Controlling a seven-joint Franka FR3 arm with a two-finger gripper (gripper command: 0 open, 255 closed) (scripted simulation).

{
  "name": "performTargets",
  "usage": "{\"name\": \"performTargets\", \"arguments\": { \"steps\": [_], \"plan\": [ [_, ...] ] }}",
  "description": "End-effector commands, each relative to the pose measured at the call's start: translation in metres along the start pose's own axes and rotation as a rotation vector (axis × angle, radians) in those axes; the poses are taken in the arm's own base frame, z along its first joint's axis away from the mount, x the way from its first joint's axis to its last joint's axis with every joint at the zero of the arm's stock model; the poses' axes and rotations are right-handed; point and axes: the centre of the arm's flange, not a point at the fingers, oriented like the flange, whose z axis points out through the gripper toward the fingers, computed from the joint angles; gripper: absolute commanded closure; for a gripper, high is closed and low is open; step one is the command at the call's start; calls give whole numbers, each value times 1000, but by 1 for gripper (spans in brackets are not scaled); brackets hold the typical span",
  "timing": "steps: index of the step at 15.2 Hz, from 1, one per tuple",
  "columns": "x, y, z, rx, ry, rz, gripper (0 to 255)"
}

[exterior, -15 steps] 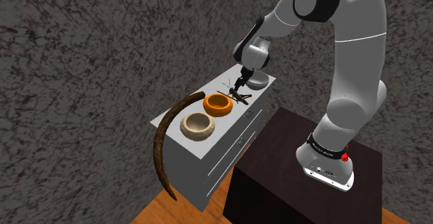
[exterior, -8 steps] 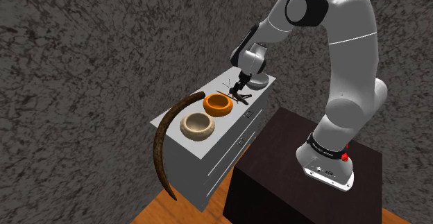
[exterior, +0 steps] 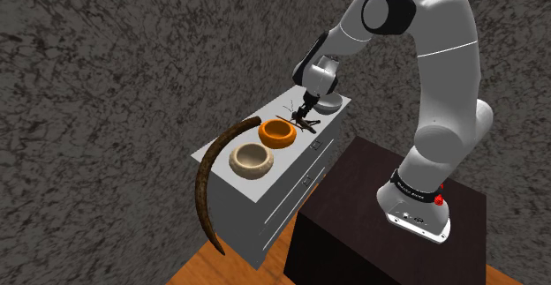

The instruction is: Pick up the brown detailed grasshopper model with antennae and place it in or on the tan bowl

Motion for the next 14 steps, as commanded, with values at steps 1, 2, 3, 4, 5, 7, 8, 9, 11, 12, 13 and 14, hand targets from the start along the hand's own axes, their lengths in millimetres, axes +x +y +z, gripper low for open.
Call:
{"name": "performTargets", "arguments": {
  "steps": [1, 2, 3, 4, 5, 7, 8, 9, 11, 12, 13, 14],
  "plan": [
    [0, 0, 0, 0, 0, 0, 255],
    [0, 0, 0, 0, 0, 0, 255],
    [0, 0, 0, 0, 0, 0, 255],
    [0, 0, 0, 0, 0, 0, 255],
    [0, 0, 0, 0, 0, 0, 255],
    [0, 0, 0, 0, 0, 0, 255],
    [0, 0, 0, 0, 0, 0, 255],
    [0, 0, 0, 0, 0, 0, 255],
    [2, -1, -10, 0, 0, 0, 255],
    [4, -2, -15, 0, 0, 0, 255],
    [5, -2, -20, 0, 0, 0, 255],
    [6, -3, -25, 0, 0, 0, 255]
  ]
}}
